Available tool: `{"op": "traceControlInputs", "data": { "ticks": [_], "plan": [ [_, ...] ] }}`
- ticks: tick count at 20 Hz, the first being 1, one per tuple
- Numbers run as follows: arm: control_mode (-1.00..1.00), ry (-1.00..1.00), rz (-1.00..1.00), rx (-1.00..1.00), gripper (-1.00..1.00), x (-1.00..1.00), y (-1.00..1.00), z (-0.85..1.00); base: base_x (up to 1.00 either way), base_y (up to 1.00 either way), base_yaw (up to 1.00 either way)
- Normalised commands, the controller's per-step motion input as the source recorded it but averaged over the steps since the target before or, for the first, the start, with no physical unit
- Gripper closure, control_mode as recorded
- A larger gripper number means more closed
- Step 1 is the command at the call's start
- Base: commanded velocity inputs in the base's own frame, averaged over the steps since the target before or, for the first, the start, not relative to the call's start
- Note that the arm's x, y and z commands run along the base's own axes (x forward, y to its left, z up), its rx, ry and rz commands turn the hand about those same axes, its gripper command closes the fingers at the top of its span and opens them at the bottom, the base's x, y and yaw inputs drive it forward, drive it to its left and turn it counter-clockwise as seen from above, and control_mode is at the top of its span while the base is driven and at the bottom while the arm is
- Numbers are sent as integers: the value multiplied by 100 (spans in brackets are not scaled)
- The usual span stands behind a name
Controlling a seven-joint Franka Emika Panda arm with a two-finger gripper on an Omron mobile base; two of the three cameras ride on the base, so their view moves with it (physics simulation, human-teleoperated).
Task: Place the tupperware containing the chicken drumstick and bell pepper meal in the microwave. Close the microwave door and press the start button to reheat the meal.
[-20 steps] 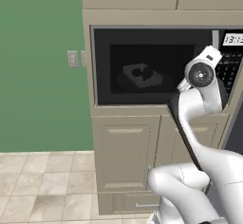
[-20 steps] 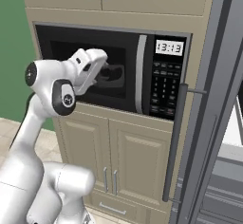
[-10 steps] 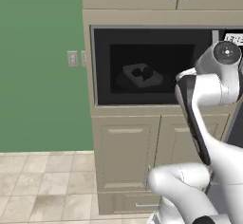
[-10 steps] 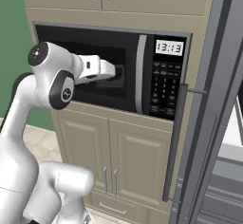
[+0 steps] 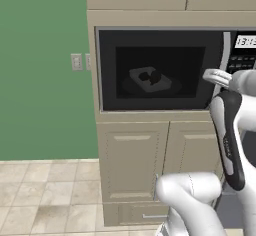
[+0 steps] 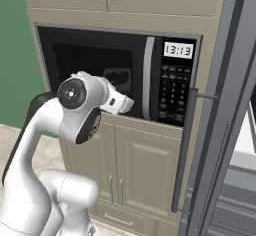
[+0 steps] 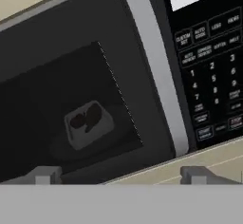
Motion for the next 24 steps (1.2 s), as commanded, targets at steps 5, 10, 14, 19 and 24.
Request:
{"op": "traceControlInputs", "data": {
  "ticks": [5, 10, 14, 19, 24],
  "plan": [
    [-100, -15, -23, 46, -100, -35, -3, -20, 0, 0, 0],
    [-100, 2, -21, 40, -100, -41, -3, -3, 0, 0, 0],
    [-100, 13, -14, 43, -100, -33, -22, 0, 0, 0, 0],
    [-100, 3, -3, 34, -100, -24, -32, -1, 0, 0, 0],
    [-100, 0, -1, 12, -100, -8, -7, -11, 0, 0, 0]
  ]
}}
